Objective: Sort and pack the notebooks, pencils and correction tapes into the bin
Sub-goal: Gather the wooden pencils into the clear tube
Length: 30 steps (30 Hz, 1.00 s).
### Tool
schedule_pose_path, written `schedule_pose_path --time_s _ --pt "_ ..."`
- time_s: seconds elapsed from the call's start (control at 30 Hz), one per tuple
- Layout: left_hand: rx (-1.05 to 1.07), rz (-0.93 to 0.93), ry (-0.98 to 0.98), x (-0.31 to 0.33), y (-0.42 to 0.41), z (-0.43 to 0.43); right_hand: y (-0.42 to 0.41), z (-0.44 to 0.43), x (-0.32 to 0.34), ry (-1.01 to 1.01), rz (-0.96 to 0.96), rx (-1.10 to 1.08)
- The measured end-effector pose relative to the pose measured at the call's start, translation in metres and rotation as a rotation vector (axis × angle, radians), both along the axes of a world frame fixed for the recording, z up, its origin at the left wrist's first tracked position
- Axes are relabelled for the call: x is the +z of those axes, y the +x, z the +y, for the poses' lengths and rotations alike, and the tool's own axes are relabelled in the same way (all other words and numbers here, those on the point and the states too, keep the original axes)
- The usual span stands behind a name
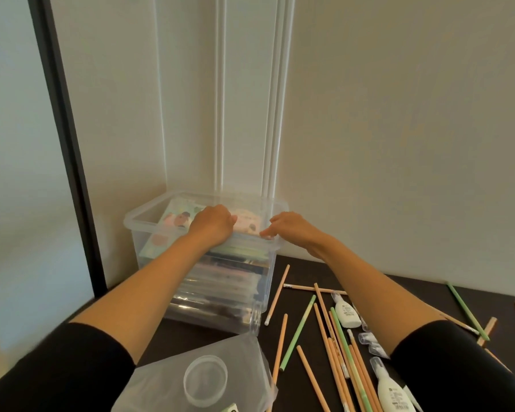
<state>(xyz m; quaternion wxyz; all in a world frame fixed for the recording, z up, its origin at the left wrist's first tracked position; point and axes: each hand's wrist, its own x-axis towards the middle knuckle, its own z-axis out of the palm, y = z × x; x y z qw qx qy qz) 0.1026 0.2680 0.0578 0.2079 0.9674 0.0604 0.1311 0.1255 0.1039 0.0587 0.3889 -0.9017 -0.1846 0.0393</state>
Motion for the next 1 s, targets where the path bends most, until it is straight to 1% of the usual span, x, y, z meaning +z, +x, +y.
schedule_pose_path --time_s 0.1,0.2,0.27,0.3,0.4,0.43,0.5,0.57,0.63,0.7,0.77,0.87,1.0 --pt "-0.016 -0.029 0.017 -0.003 -0.007 -0.002 -0.008 -0.007 -0.002 0.046 0.085 0.029" --pt "-0.042 -0.087 -0.03 -0.004 -0.018 -0.008 -0.024 -0.015 -0.002 0.177 0.056 0.021" --pt "-0.063 -0.177 -0.092 -0.001 -0.029 -0.017 -0.036 -0.024 0.004 0.316 0.027 -0.026" --pt "-0.065 -0.219 -0.135 -0.005 -0.041 -0.028 -0.048 -0.034 -0.001 0.35 0.032 -0.064" --pt "-0.068 -0.453 -0.206 -0.005 -0.067 -0.051 -0.066 -0.059 -0.008 0.367 0.043 -0.103" --pt "-0.093 -0.499 -0.211 -0.005 -0.078 -0.06 -0.074 -0.069 -0.014 0.367 0.055 -0.114" --pt "-0.175 -0.519 -0.196 -0.011 -0.097 -0.076 -0.092 -0.087 -0.026 0.377 0.097 -0.14" --pt "-0.248 -0.452 -0.168 -0.021 -0.112 -0.09 -0.109 -0.103 -0.04 0.393 0.139 -0.173" --pt "-0.285 -0.32 -0.13 -0.034 -0.126 -0.099 -0.127 -0.114 -0.057 0.379 0.149 -0.2" --pt "-0.297 -0.171 -0.06 -0.049 -0.134 -0.1 -0.141 -0.12 -0.073 0.382 0.17 -0.219" --pt "-0.285 -0.066 0.046 -0.063 -0.143 -0.095 -0.155 -0.12 -0.086 0.419 0.224 -0.247" --pt "-0.24 -0.022 0.245 -0.078 -0.148 -0.08 -0.164 -0.114 -0.098 0.377 0.258 -0.256" --pt "-0.188 0.061 0.451 -0.087 -0.142 -0.07 -0.166 -0.104 -0.105 0.288 0.196 -0.269"
